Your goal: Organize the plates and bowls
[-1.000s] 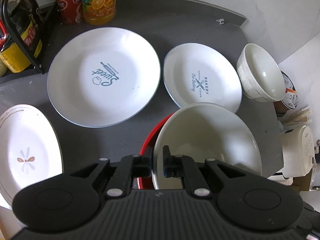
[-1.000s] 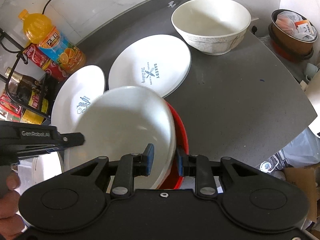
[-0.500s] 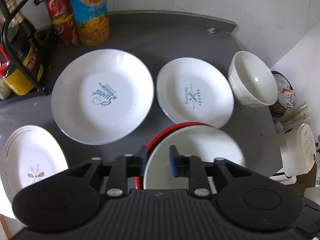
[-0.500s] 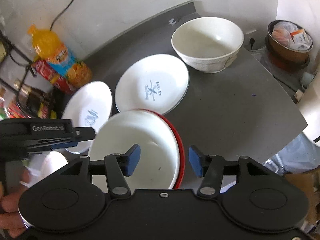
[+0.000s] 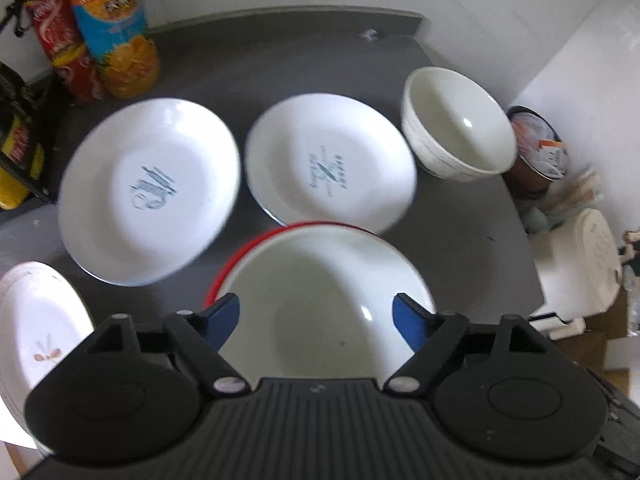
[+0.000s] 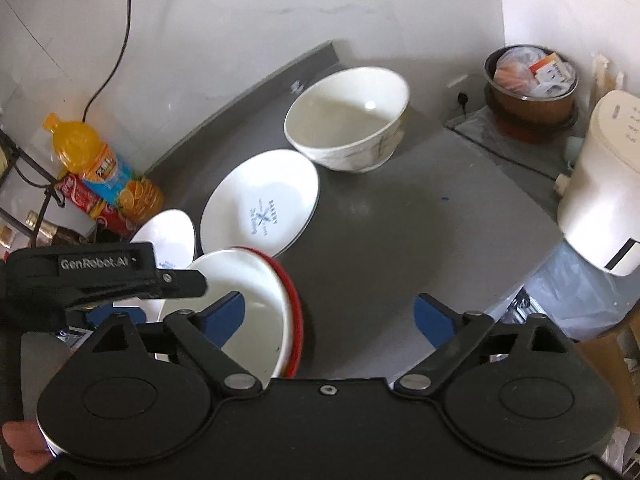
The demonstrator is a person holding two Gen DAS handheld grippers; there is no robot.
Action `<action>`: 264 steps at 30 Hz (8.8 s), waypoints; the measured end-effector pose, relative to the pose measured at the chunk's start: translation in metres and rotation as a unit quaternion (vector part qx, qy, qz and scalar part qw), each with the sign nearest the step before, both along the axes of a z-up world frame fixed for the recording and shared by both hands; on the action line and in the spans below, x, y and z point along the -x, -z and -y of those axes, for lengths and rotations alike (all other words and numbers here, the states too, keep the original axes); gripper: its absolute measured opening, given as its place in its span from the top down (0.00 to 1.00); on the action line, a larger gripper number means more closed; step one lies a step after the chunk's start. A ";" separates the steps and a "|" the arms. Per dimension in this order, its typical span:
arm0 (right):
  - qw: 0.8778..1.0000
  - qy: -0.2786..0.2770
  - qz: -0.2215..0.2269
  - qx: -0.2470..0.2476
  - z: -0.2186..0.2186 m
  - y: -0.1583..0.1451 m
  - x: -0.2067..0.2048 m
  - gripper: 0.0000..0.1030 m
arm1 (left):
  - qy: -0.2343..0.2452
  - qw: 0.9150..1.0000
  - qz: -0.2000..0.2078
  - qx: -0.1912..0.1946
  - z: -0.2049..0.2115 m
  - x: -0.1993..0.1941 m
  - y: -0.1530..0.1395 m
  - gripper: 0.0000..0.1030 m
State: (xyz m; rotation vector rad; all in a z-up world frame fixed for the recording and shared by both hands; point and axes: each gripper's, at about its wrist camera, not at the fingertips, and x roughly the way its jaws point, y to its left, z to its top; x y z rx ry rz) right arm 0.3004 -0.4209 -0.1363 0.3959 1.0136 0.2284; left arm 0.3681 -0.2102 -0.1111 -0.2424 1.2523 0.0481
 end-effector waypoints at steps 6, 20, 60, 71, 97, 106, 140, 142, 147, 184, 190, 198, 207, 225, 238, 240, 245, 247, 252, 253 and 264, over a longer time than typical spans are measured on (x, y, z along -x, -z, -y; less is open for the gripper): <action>1.000 0.019 0.004 -0.011 0.022 0.001 0.015 0.06 | -0.025 0.999 0.024 -0.005 0.004 0.011 -0.014 0.13; 0.997 0.059 0.049 -0.034 0.057 -0.010 0.016 0.06 | 0.009 0.997 0.065 -0.029 0.029 0.023 -0.051 0.12; 0.981 0.173 -0.039 -0.075 0.049 0.093 -0.154 0.51 | 0.085 0.995 0.053 -0.017 0.069 -0.183 0.046 0.16; 0.983 0.158 -0.052 -0.080 0.040 0.098 -0.173 0.80 | 0.097 0.994 0.041 -0.018 0.079 -0.199 0.063 0.39; 0.974 0.196 -0.052 -0.097 0.062 0.090 -0.129 0.84 | 0.067 0.997 -0.005 0.038 0.078 -0.183 0.072 0.96; 0.976 0.185 -0.034 -0.105 0.061 0.067 -0.118 0.84 | 0.062 0.997 0.020 0.033 0.077 -0.169 0.048 0.96; 0.994 0.043 -0.010 -0.095 -0.005 -0.017 -0.029 0.82 | -0.040 0.996 0.076 0.026 -0.018 -0.024 -0.051 0.96; 0.995 0.035 -0.016 -0.092 -0.009 -0.016 -0.024 0.83 | -0.045 0.996 0.073 0.029 -0.022 -0.015 -0.048 0.96; 0.996 0.013 -0.025 -0.086 -0.019 -0.010 -0.015 0.83 | -0.060 0.996 0.065 0.030 -0.031 0.003 -0.042 0.96; 0.998 -0.068 -0.009 -0.015 -0.048 0.002 0.006 0.57 | -0.102 0.995 0.018 0.004 -0.050 0.060 0.004 0.93; 0.997 -0.061 0.016 -0.039 -0.039 -0.008 0.011 0.40 | -0.083 0.996 0.023 -0.026 -0.043 0.060 -0.008 0.87; 0.995 -0.083 0.048 -0.019 -0.031 -0.036 0.008 0.25 | -0.105 0.993 0.033 -0.036 -0.051 0.066 -0.028 0.60; 0.996 -0.073 0.037 -0.037 -0.038 -0.041 -0.016 0.25 | -0.128 0.990 0.053 -0.034 -0.067 0.056 -0.045 0.46; 0.996 -0.072 -0.050 -0.020 -0.053 0.005 -0.015 0.85 | -0.132 0.990 0.039 -0.017 -0.130 0.018 -0.036 0.42; 0.997 -0.052 -0.056 -0.003 -0.084 -0.007 -0.038 0.82 | -0.137 0.990 0.014 -0.006 -0.175 0.008 -0.013 0.42; 0.997 -0.053 -0.056 -0.003 -0.094 -0.008 -0.042 0.81 | -0.136 0.991 0.011 -0.007 -0.182 0.008 -0.011 0.42; 0.997 -0.048 -0.055 -0.014 -0.114 -0.014 -0.052 0.78 | -0.138 0.990 0.006 -0.007 -0.203 0.008 -0.005 0.42; 0.997 -0.046 -0.061 -0.028 -0.122 -0.016 -0.057 0.74 | -0.140 0.990 0.003 -0.006 -0.211 0.009 -0.002 0.42; 0.996 -0.065 -0.055 -0.017 -0.154 -0.020 -0.073 0.68 | -0.140 0.990 -0.005 -0.005 -0.228 0.012 0.007 0.42; 0.996 -0.067 -0.057 -0.018 -0.158 -0.019 -0.076 0.68 | -0.141 0.990 -0.006 -0.005 -0.232 0.013 0.010 0.42; 0.994 -0.064 -0.093 -0.005 -0.196 0.006 -0.109 0.68 | -0.143 0.990 -0.003 0.013 -0.268 0.015 0.022 0.42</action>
